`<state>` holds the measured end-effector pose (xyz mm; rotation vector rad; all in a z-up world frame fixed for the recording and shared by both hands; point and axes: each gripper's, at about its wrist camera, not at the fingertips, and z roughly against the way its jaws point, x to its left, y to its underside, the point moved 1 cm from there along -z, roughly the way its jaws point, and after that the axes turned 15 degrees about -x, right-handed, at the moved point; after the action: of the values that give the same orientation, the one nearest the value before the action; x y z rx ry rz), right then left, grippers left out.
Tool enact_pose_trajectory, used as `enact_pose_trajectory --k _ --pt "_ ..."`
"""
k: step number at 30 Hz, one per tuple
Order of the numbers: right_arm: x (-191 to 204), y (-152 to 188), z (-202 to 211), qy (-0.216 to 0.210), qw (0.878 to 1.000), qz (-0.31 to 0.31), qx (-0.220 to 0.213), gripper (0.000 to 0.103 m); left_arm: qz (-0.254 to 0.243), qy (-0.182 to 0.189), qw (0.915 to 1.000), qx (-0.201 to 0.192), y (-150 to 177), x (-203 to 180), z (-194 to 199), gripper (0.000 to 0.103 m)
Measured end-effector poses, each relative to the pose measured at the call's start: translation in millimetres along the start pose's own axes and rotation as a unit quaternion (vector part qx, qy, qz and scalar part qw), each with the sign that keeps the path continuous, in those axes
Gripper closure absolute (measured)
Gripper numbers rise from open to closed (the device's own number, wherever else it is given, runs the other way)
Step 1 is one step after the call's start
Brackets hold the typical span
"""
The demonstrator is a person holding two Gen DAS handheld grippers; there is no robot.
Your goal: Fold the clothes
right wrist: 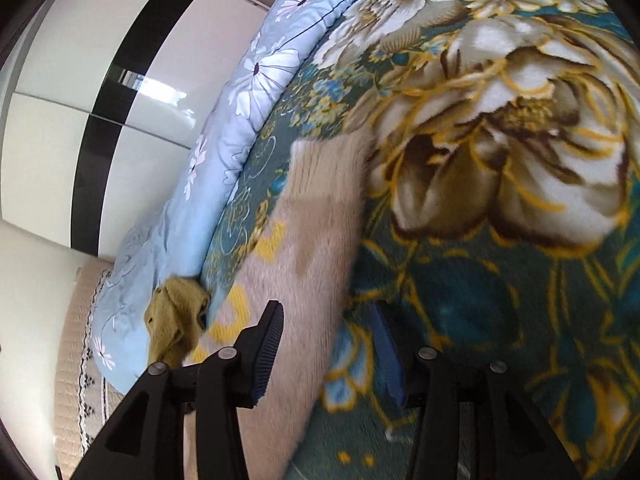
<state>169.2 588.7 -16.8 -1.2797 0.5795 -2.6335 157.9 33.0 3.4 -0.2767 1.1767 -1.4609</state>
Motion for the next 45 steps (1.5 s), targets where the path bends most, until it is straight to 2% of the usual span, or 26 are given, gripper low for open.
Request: enact_pose_trajectory --k 7,9,11,12,13,15,19,23,26,28,30,35,38,40,45 --pt "3 -9 -24 -0.006 1.0 -0.024 -0.006 0.053 0.011 0.018 0.9998 0.003 3 5 -7 0.062" --pt "5 -9 -26 -0.006 1.0 -0.018 -0.008 0.056 0.016 0.022 0.9996 0.003 3 6 -8 0.062" --pt "7 -7 -23 -0.008 1.0 -0.014 -0.013 0.073 0.02 0.024 0.9995 0.003 3 8 -8 0.062" --pt "8 -6 -21 -0.009 1.0 -0.011 -0.015 0.087 0.02 0.026 0.9995 0.002 3 8 -8 0.062" --pt "9 -5 -19 -0.01 1.0 -0.009 -0.018 0.091 0.02 0.027 0.9994 0.002 4 8 -7 0.062" --pt "11 -7 -7 -0.017 0.999 -0.001 -0.032 0.092 0.022 0.031 0.9993 0.0 4 9 -7 0.062" --pt "44 -6 29 -0.014 0.994 0.091 -0.063 0.093 0.033 0.039 0.9987 -0.003 4 13 -5 0.062" --pt "105 7 78 -0.054 0.974 0.194 -0.106 0.093 0.031 0.04 0.9986 -0.017 2 13 2 0.062" --pt "155 30 117 -0.092 0.948 0.274 -0.133 0.093 0.033 0.04 0.998 -0.036 -2 16 10 0.062" --pt "190 60 143 -0.116 0.921 0.341 -0.15 0.093 0.04 0.03 0.9972 -0.056 -5 22 18 0.062" --pt "222 98 163 -0.139 0.888 0.409 -0.159 0.093 0.049 0.017 0.9957 -0.076 -9 29 24 0.062" --pt "268 212 172 -0.178 0.822 0.526 -0.128 0.093 0.079 -0.005 0.9909 -0.109 -17 49 39 0.062" --pt "269 289 167 -0.189 0.779 0.589 -0.105 0.093 0.086 -0.022 0.9874 -0.131 -20 60 50 0.062" --pt "262 330 158 -0.189 0.758 0.619 -0.085 0.093 0.096 -0.025 0.9859 -0.135 -20 66 52 0.062" --pt "236 414 127 -0.159 0.691 0.703 -0.062 0.093 0.12 -0.033 0.9816 -0.145 -20 80 59 0.062"
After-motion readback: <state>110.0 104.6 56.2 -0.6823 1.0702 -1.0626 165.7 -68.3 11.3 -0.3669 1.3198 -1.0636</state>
